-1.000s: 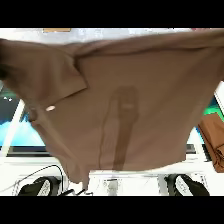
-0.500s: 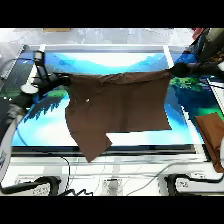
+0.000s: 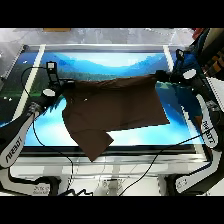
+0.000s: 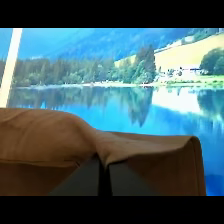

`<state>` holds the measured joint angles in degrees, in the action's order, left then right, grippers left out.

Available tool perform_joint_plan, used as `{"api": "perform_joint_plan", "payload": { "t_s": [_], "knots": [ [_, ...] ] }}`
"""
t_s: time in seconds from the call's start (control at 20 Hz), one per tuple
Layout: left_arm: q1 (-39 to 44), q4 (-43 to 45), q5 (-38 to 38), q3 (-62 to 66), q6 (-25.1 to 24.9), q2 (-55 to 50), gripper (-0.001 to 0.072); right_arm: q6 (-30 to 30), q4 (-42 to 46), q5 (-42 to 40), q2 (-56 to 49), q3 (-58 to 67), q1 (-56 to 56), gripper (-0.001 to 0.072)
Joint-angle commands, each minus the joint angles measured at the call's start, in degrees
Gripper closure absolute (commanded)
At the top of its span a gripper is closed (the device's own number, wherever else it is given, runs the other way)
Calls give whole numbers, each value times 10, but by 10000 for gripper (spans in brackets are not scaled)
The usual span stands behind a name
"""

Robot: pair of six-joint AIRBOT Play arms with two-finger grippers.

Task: Fold the clothes and pants, and hang the long-sleeved shirts on hangers.

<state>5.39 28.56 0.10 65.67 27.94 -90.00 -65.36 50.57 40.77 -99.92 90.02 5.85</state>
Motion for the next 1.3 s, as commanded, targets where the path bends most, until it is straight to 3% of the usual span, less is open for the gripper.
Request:
{"api": "perform_joint_plan", "payload": {
  "t_s": [0.0,0.1,0.3,0.4,0.5,0.65,0.9,0.95,1.0,1.05,1.1,1.25],
  "knots": [
    [-13,47,-104,3,-12,25,698,0,34,37,-8,3,-1,701],
    [-40,77,-239,3,14,51,698,-2,46,93,-7,3,2,702],
    [-104,322,-431,3,235,83,699,-2,89,180,-7,3,2,701],
    [-130,387,-508,2,301,80,698,-2,110,181,-7,3,2,702],
    [-138,386,-538,1,302,70,697,-2,112,186,-7,3,2,702],
    [-125,342,-538,1,302,49,697,-12,112,199,-7,3,2,701],
    [-97,339,-539,1,302,31,696,-28,112,202,-7,3,2,699],
    [-97,340,-539,1,301,32,612,-28,111,206,-7,3,2,659],
    [-97,340,-539,1,301,32,293,-28,111,210,-7,3,2,500],
    [-98,339,-539,1,302,33,-13,-27,111,212,-7,3,2,262],
    [-98,340,-541,1,302,33,12,-27,112,211,-7,3,2,192],
    [-98,344,-550,4,302,47,13,-28,146,227,-5,20,12,204]
  ]
}}
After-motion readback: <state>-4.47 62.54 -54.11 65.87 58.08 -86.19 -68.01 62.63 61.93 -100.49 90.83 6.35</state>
